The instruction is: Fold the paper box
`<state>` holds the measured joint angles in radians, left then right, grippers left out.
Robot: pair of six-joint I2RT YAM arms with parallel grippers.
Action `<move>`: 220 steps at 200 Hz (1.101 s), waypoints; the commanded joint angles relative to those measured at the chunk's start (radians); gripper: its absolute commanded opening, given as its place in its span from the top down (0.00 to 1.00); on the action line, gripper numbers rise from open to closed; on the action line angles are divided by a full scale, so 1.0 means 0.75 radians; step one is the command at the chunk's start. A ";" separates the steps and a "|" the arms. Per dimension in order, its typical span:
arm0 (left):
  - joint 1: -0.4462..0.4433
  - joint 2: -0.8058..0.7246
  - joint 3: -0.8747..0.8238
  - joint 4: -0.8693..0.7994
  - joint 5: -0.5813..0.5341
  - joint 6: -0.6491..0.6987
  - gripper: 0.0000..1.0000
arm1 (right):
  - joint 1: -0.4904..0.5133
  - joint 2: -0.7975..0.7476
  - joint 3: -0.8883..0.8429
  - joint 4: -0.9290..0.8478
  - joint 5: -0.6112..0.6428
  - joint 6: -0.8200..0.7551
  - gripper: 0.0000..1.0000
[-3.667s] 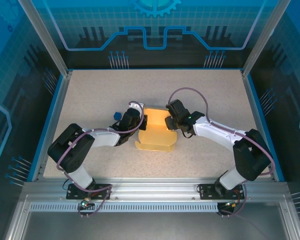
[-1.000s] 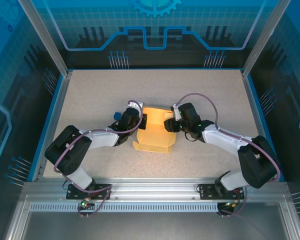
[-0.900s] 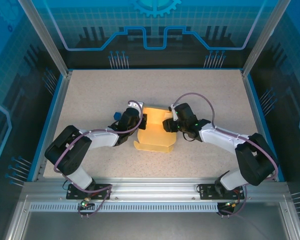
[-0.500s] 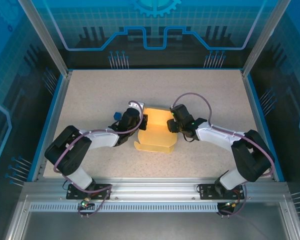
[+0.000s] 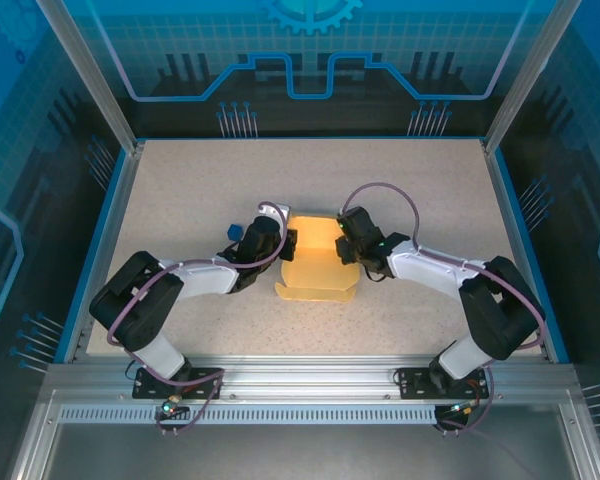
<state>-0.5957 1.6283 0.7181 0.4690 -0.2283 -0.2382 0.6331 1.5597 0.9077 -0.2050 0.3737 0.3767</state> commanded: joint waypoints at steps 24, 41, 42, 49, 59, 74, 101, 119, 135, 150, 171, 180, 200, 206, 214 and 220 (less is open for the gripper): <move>0.005 -0.030 0.030 -0.001 -0.017 -0.008 0.88 | 0.073 0.082 0.088 -0.191 0.295 0.028 0.85; 0.004 -0.030 0.031 -0.007 -0.026 -0.009 0.88 | 0.092 0.113 0.109 -0.240 0.367 0.047 0.87; 0.004 -0.030 0.030 -0.007 -0.026 -0.008 0.87 | 0.093 0.114 0.110 -0.243 0.371 0.048 0.87; 0.003 -0.032 0.028 -0.010 -0.030 -0.008 0.88 | 0.100 0.127 0.117 -0.260 0.400 0.052 0.87; 0.004 -0.033 0.028 -0.012 -0.034 -0.008 0.88 | 0.104 0.145 0.127 -0.284 0.429 0.062 0.88; 0.004 -0.036 0.023 -0.012 -0.039 -0.008 0.87 | 0.107 0.169 0.133 -0.311 0.459 0.078 0.88; 0.003 -0.034 0.021 -0.012 -0.041 -0.012 0.87 | 0.111 0.219 0.159 -0.365 0.508 0.094 0.88; 0.004 -0.032 0.024 -0.012 -0.041 -0.014 0.88 | 0.119 0.259 0.184 -0.406 0.549 0.097 0.88; 0.004 -0.032 0.024 -0.012 -0.040 -0.014 0.88 | 0.128 0.289 0.204 -0.441 0.593 0.106 0.88; 0.003 -0.032 0.023 -0.014 -0.043 -0.013 0.88 | 0.133 0.308 0.217 -0.462 0.622 0.111 0.89; 0.004 -0.031 0.024 -0.014 -0.043 -0.014 0.88 | 0.135 0.329 0.238 -0.491 0.652 0.108 0.89; 0.003 -0.030 0.023 -0.013 -0.043 -0.015 0.88 | 0.137 0.341 0.251 -0.506 0.666 0.104 0.89; 0.003 -0.032 0.021 -0.014 -0.043 -0.012 0.88 | 0.137 0.358 0.279 -0.530 0.694 0.096 0.89; 0.003 -0.032 0.021 -0.014 -0.043 -0.012 0.88 | 0.137 0.357 0.287 -0.534 0.695 0.092 0.89; 0.004 -0.032 0.020 -0.014 -0.045 -0.013 0.88 | 0.136 0.353 0.293 -0.535 0.684 0.085 0.89; 0.004 -0.033 0.022 -0.016 -0.045 -0.012 0.88 | 0.136 0.344 0.294 -0.526 0.673 0.078 0.89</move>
<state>-0.5999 1.6287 0.7181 0.4271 -0.2279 -0.2642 0.7418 1.7863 1.1343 -0.4259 0.7601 0.4976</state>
